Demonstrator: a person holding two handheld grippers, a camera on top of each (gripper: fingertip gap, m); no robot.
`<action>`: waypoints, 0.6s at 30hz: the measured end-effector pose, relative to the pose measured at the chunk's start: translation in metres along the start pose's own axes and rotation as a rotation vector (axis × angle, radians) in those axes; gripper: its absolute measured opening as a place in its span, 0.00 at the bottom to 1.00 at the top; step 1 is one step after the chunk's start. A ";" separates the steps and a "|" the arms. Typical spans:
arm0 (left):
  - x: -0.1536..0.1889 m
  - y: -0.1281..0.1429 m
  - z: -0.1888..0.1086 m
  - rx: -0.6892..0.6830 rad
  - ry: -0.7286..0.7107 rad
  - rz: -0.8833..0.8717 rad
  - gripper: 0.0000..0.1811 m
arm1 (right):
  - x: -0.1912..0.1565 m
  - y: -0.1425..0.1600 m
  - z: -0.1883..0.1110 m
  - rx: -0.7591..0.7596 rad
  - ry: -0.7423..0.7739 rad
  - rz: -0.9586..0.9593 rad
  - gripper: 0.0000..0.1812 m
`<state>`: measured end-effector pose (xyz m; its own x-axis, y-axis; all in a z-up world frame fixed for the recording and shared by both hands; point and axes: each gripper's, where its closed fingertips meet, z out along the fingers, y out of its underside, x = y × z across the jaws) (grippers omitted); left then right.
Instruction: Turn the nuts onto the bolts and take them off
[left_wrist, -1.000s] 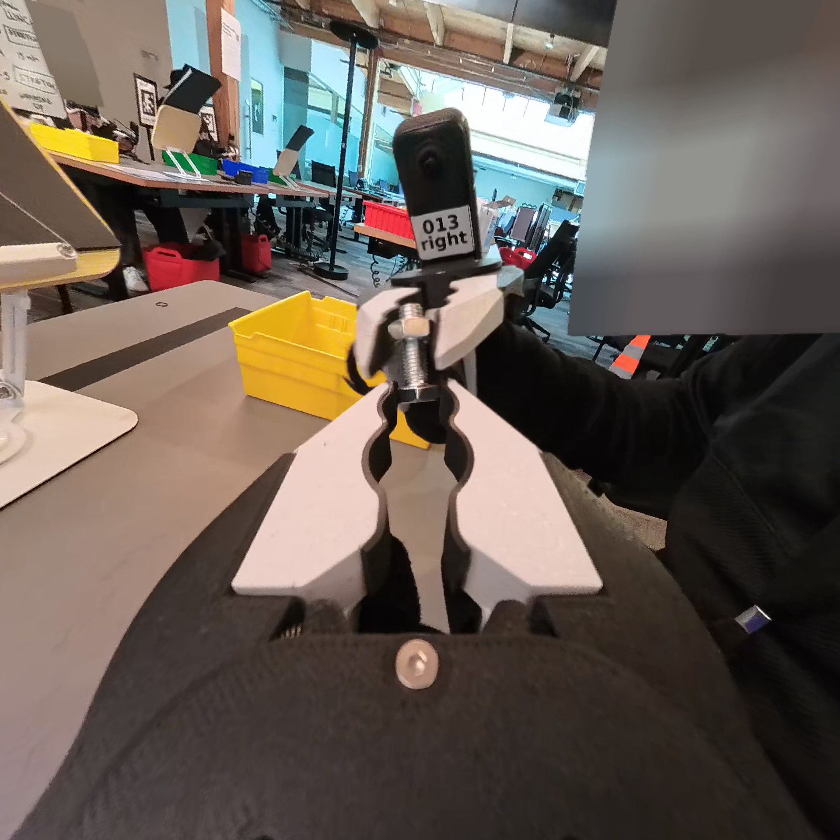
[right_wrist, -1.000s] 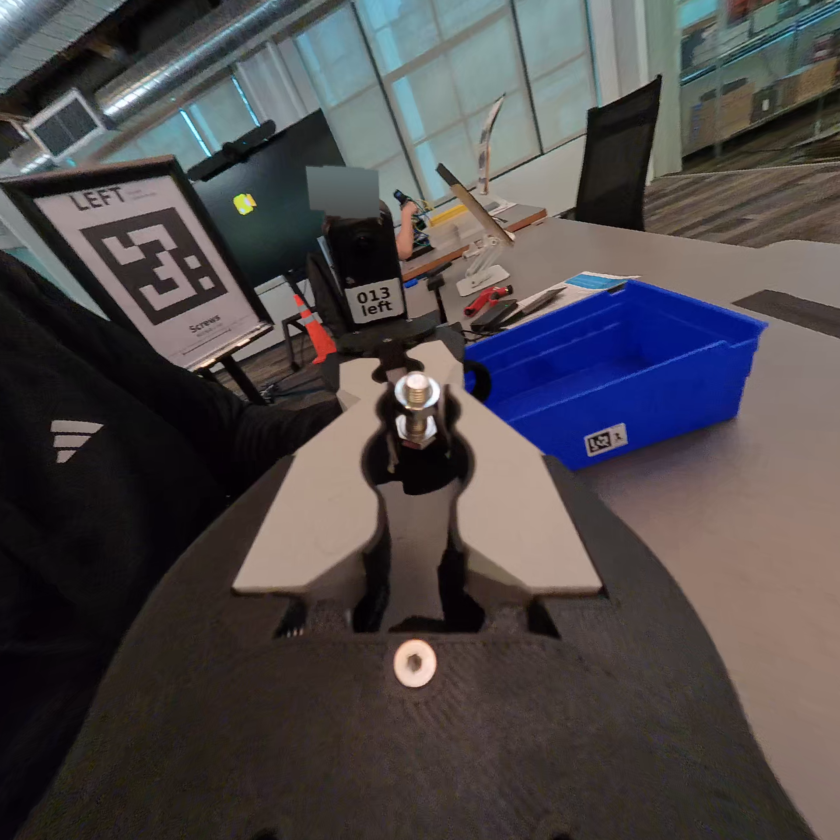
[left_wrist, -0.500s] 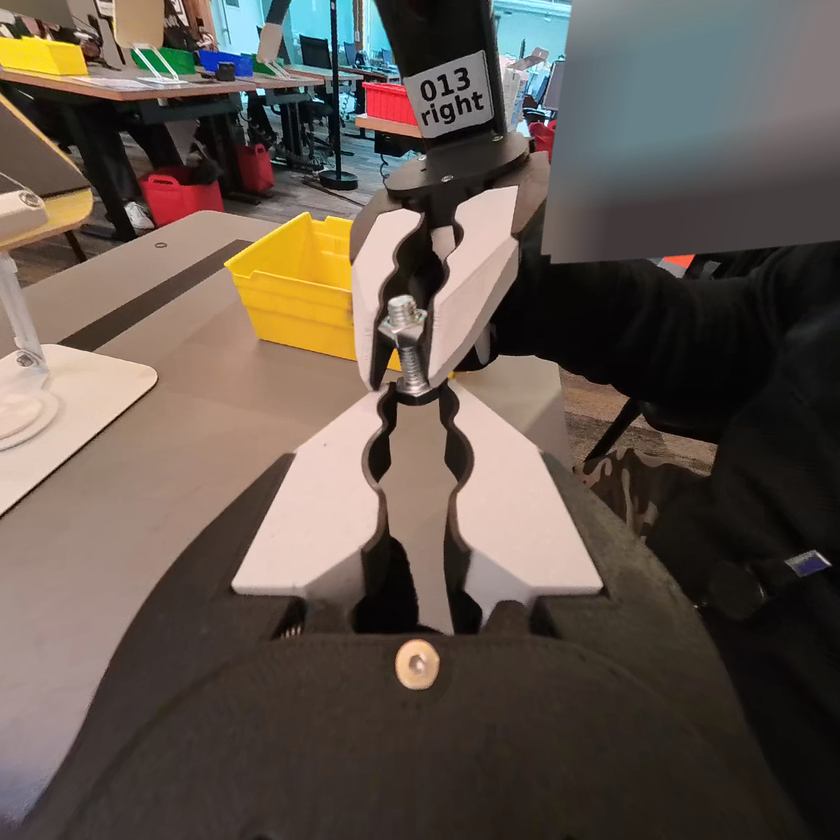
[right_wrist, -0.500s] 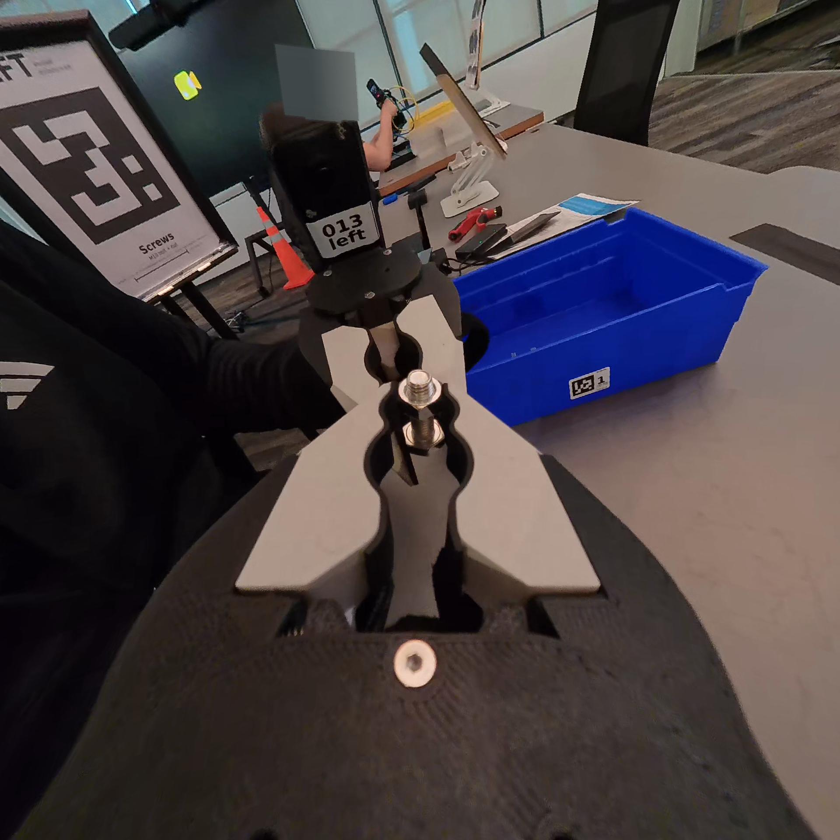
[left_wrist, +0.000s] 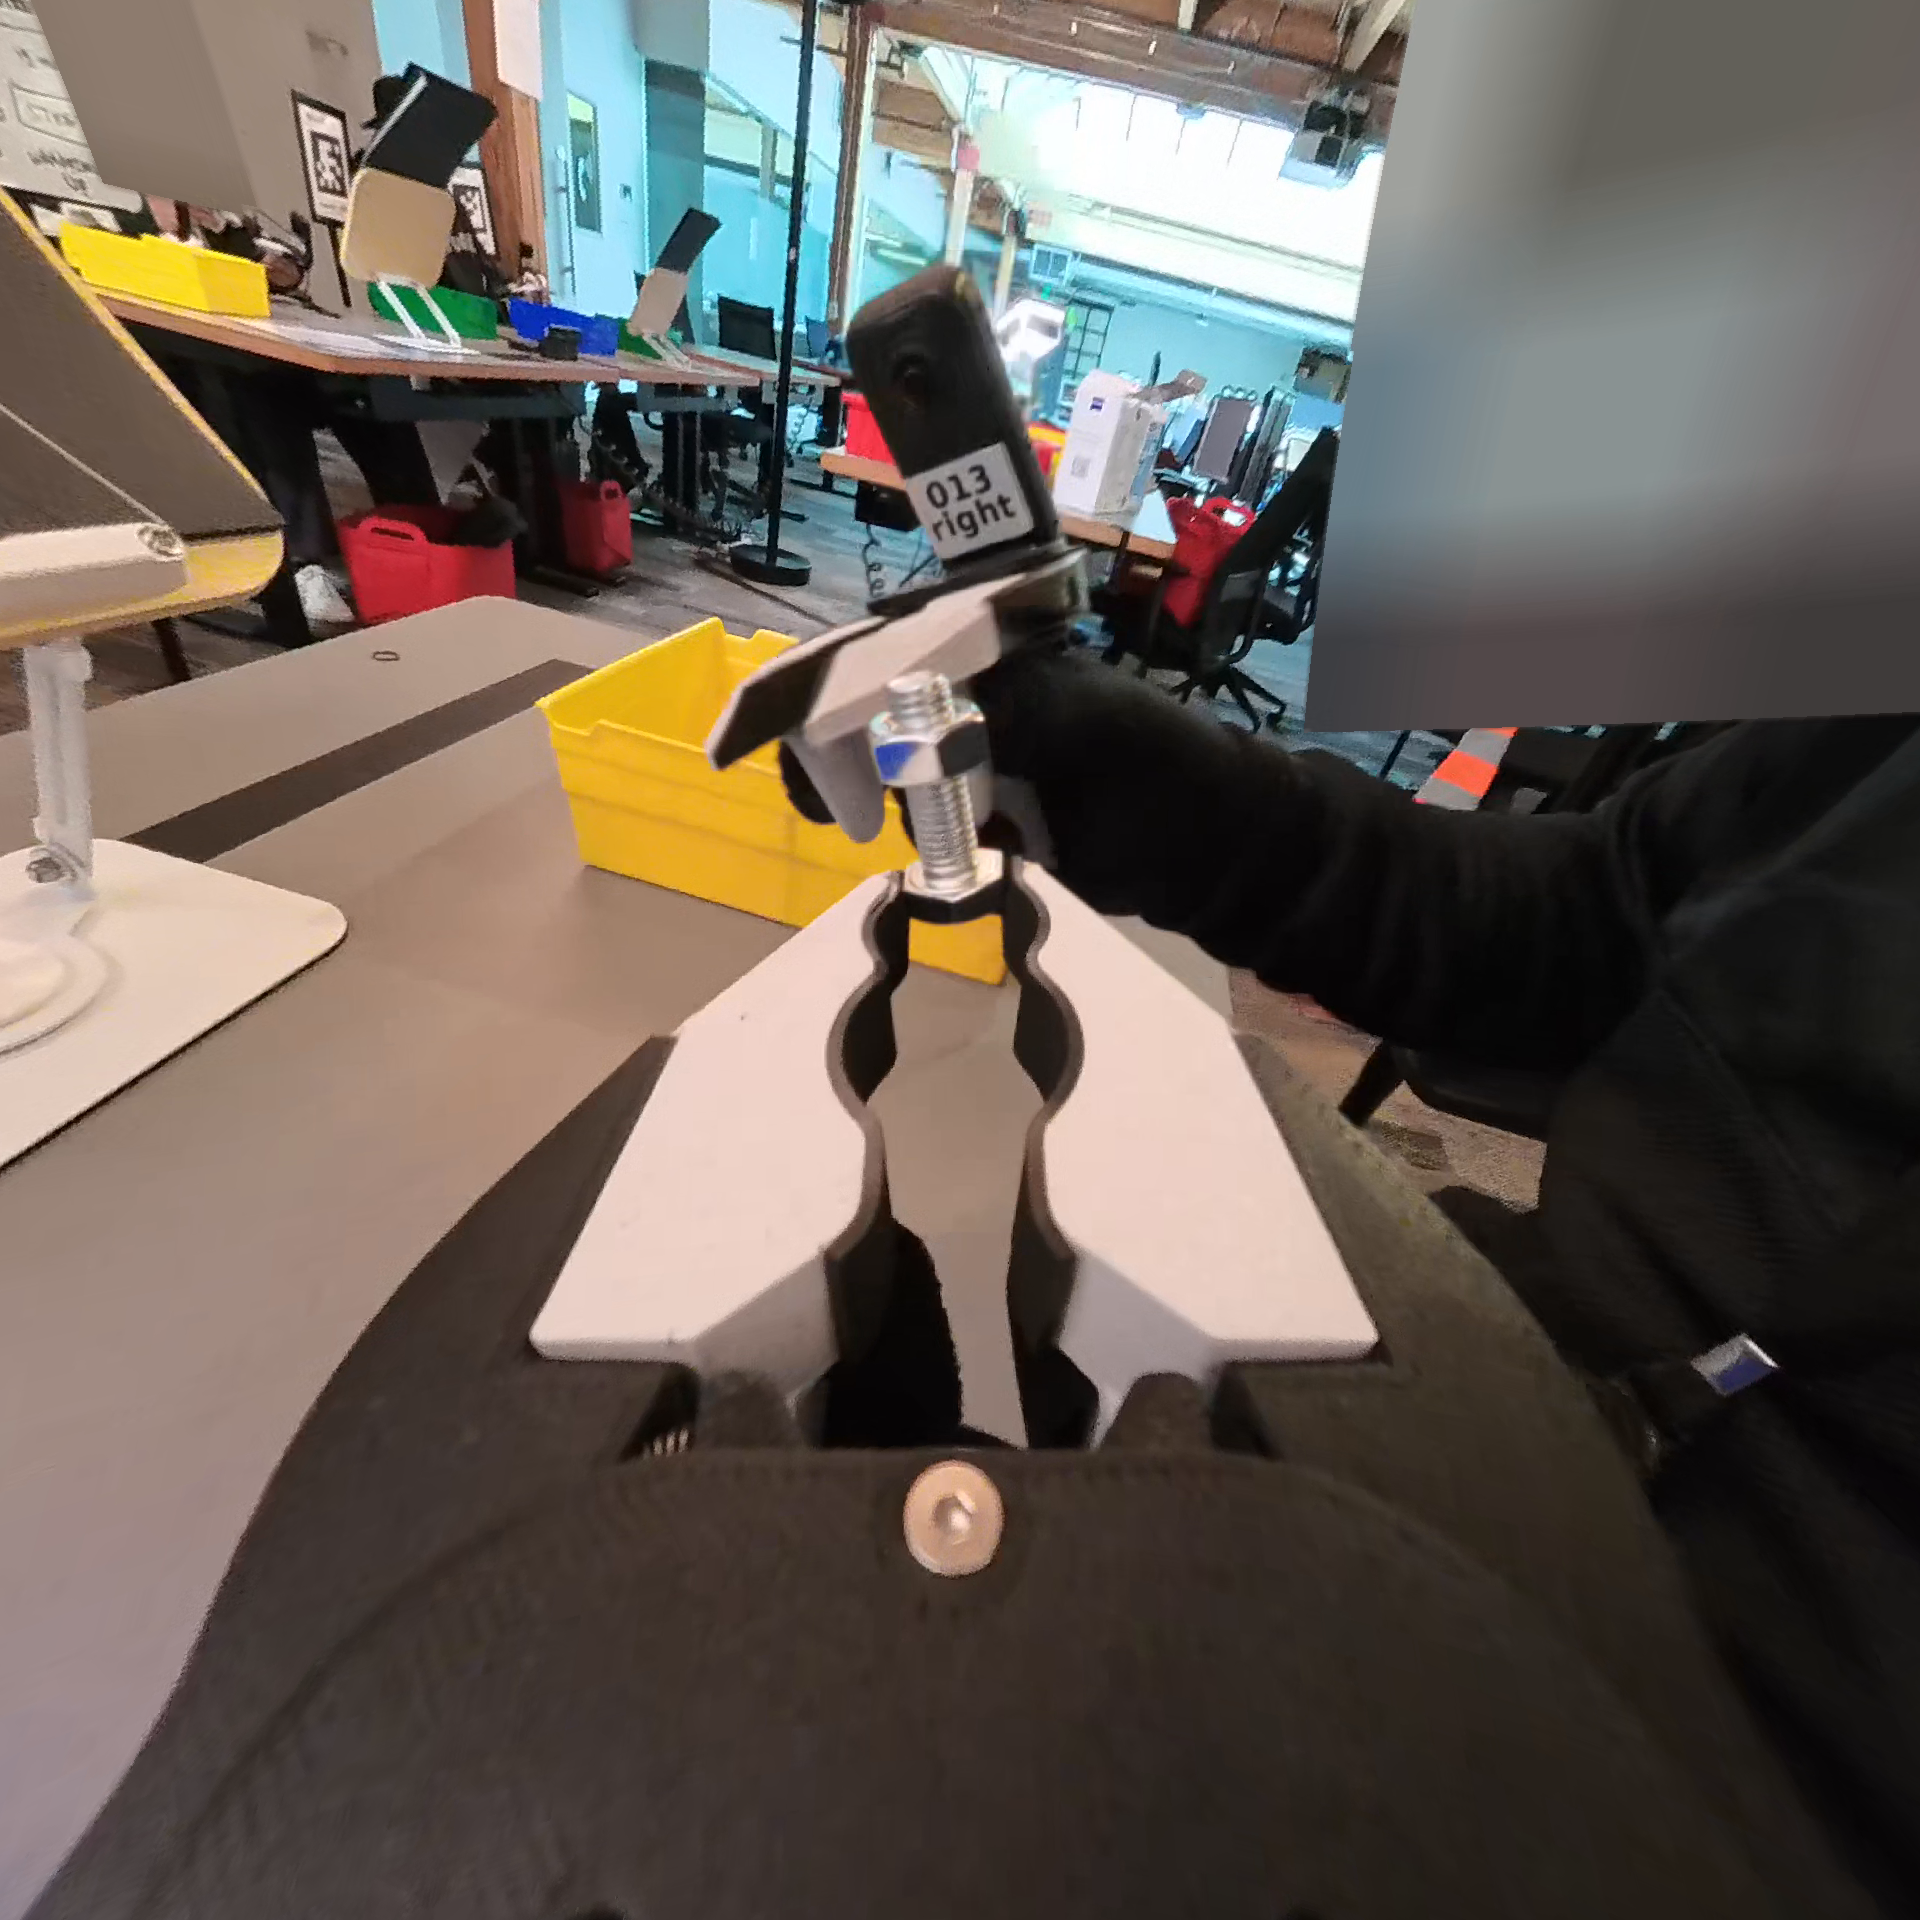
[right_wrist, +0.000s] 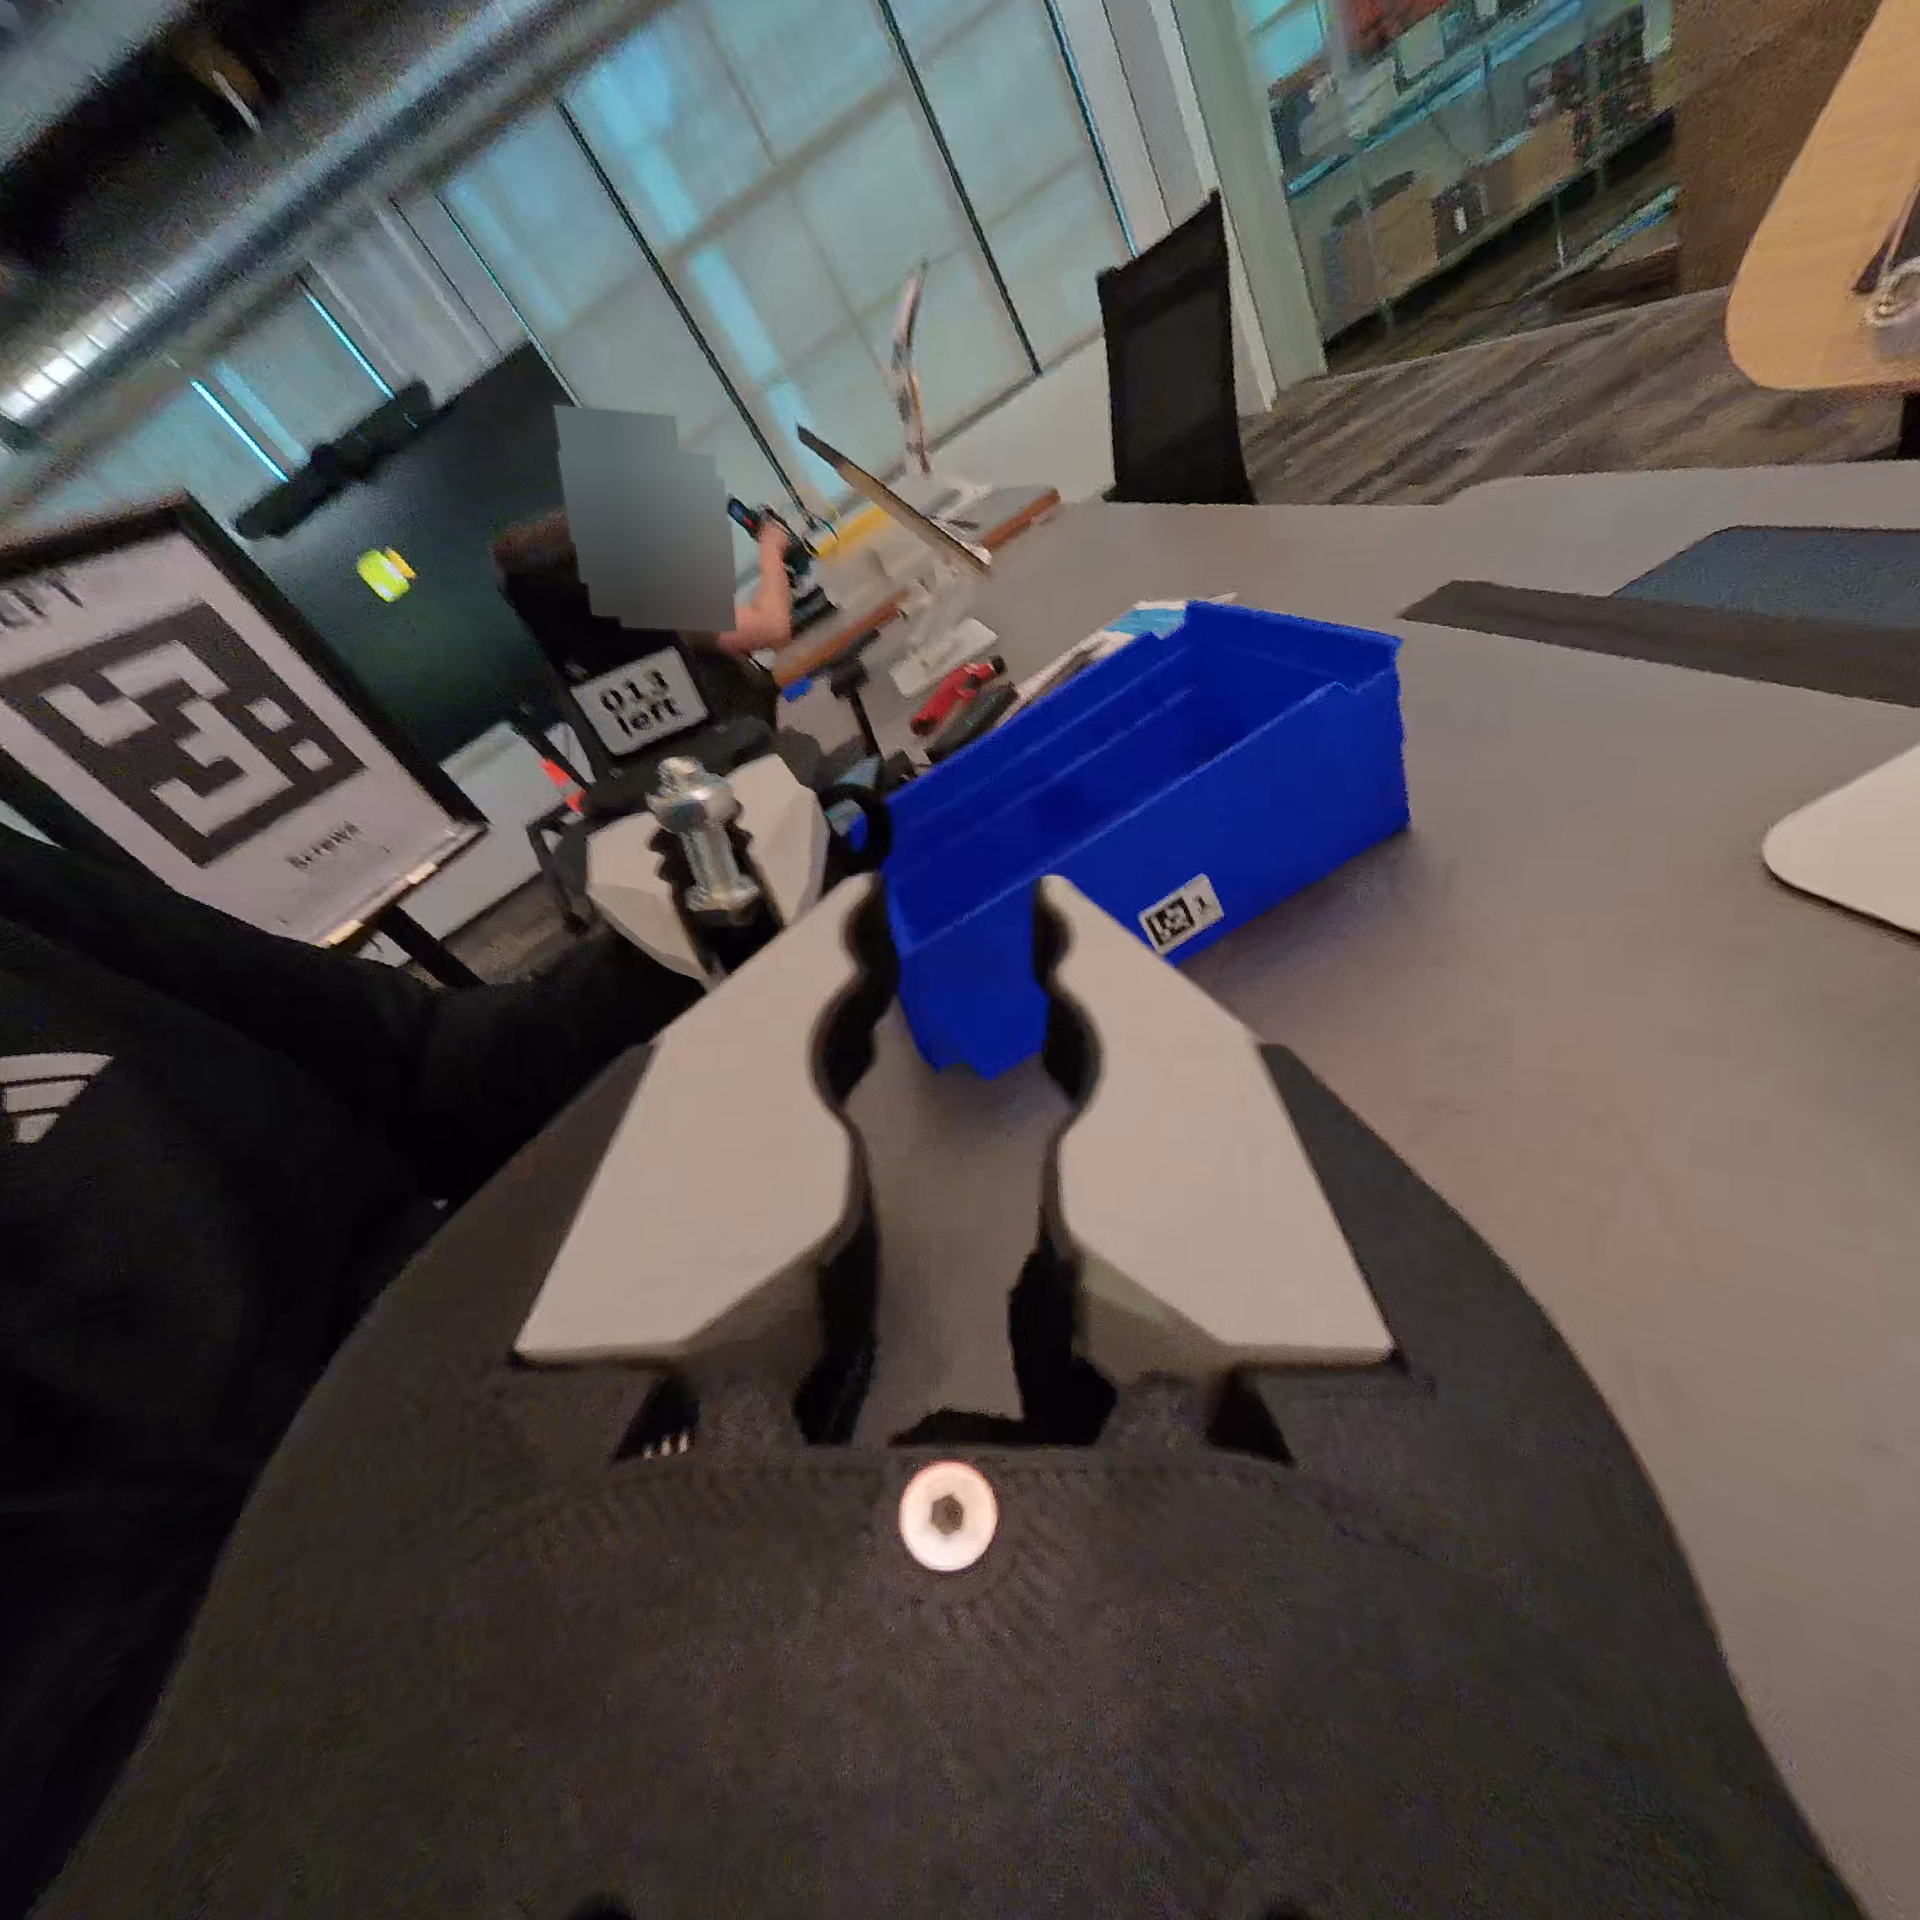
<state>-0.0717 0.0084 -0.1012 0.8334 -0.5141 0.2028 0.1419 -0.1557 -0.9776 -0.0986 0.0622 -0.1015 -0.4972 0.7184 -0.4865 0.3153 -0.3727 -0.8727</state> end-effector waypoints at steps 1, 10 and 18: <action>-0.002 0.002 0.000 -0.010 -0.002 -0.006 0.09 | -0.004 -0.002 0.000 0.013 -0.015 0.000 0.23; 0.000 0.024 0.012 -0.145 -0.038 0.027 0.09 | -0.032 0.012 0.038 -0.033 -0.081 -0.085 0.34; -0.008 0.020 0.006 -0.142 -0.071 0.028 0.09 | -0.006 0.007 0.013 0.026 -0.061 0.003 0.29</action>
<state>-0.0724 0.0144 -0.1229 0.8724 -0.4597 0.1663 0.0453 -0.2627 -0.9638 -0.1038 0.0478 -0.1056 -0.5448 0.6808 -0.4897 0.2962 -0.3901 -0.8719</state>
